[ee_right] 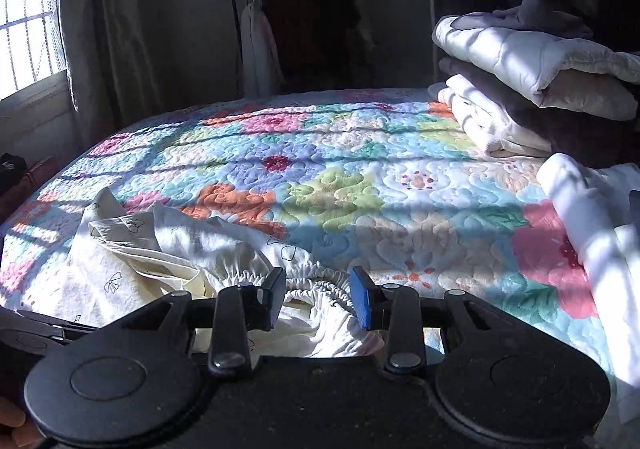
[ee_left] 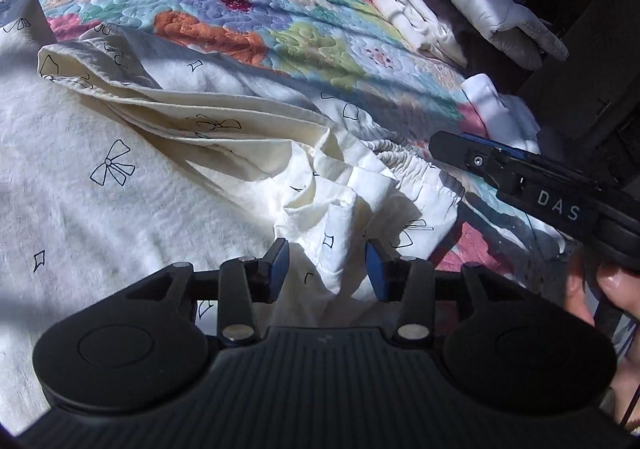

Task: Fold clothes
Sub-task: 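Lay the elastic waistband onto the garment with the right gripper and release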

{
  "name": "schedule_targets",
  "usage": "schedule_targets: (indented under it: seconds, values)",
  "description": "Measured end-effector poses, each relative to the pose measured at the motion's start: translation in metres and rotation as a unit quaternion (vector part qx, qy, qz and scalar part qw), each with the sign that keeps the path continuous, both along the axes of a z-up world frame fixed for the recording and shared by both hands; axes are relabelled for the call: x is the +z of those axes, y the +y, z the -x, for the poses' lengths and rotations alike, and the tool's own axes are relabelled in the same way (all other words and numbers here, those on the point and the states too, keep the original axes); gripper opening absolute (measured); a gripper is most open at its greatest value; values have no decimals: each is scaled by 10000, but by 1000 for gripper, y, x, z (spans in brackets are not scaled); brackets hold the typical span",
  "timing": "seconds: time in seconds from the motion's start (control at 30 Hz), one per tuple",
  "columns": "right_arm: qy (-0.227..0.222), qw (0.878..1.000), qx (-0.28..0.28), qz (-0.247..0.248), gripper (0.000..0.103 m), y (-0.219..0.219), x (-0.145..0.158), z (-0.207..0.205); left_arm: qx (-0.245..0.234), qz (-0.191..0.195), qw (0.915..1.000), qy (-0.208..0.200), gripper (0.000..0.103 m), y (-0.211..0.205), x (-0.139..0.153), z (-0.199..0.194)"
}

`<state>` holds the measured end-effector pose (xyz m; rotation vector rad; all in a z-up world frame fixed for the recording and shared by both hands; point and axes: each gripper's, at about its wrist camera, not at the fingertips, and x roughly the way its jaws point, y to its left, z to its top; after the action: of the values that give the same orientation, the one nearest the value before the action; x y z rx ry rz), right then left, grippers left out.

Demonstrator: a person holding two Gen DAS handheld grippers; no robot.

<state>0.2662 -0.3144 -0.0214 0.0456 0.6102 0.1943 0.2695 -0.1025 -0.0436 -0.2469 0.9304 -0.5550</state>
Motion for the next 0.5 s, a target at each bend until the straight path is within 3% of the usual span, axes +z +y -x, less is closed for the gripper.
schedule_targets:
  seconds: [0.1,0.27,0.43,0.5]
  values:
    - [127,9983,332,464,29,11,-3,-22,-1,51,9997,-224,52,16,15,12]
    - [231,9925,526,1079,24,15,-3,-52,513,195,9981,-287,53,61,22,23]
    - [936,9716,1270,1762,24,24,-22,-73,972,71,9952,67,53,88,3,12]
    - [954,9633,1521,1995,24,33,-25,-67,1048,81,9944,100,53,94,0,11]
